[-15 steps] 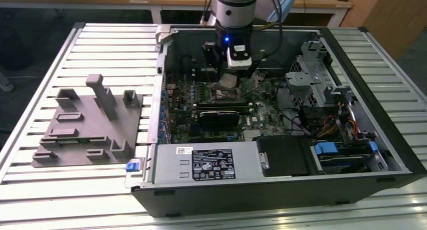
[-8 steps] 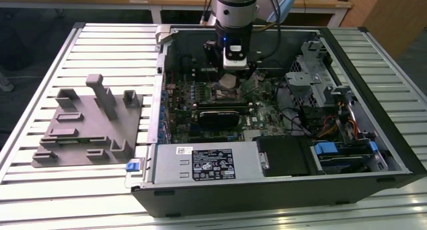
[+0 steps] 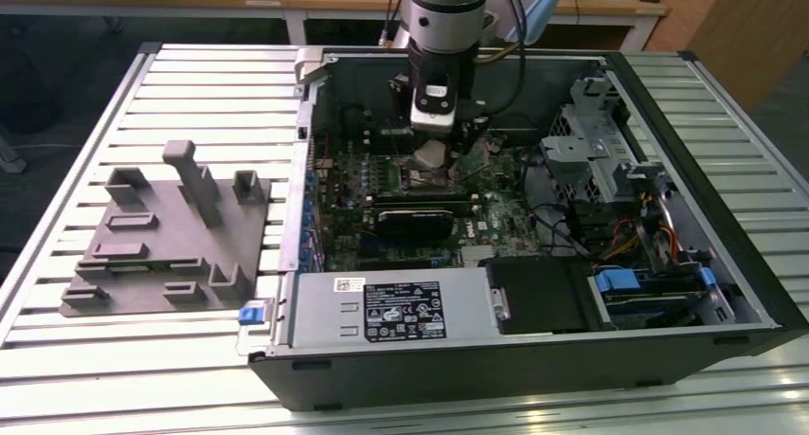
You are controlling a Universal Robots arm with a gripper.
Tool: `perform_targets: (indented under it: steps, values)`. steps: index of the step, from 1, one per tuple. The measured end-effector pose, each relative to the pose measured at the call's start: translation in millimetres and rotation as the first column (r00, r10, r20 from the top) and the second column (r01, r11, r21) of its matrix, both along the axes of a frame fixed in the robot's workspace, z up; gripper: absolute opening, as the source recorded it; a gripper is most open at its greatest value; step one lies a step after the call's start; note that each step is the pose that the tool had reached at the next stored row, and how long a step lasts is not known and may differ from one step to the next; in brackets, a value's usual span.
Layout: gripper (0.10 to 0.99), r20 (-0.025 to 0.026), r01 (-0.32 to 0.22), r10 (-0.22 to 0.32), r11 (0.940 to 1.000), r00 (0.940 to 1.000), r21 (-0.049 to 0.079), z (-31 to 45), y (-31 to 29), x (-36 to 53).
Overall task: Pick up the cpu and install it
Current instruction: 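Place the cpu into insertion slot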
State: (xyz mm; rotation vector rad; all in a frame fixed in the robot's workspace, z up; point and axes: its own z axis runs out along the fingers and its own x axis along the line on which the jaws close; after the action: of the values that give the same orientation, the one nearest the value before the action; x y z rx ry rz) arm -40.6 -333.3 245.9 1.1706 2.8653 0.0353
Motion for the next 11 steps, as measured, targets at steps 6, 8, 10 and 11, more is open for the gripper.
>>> perform_targets:
  steps: [6, 8, 10, 11]
  values:
    - [0.545, 0.0000, 0.110, -0.110, 0.9940, 0.9940, 0.000, -0.5, 0.0, 0.0]
    - [0.545, 0.0000, 0.145, -0.145, 0.9894, 0.9894, 0.000, -0.7, 0.0, 0.0]
    - [0.545, 0.0000, 0.182, -0.182, 0.9833, 0.9833, 0.000, -0.9, 0.0, 0.0]
    - [0.545, 0.0000, 0.200, -0.200, 0.9799, 0.9799, 0.000, -1.0, 0.0, 0.0]
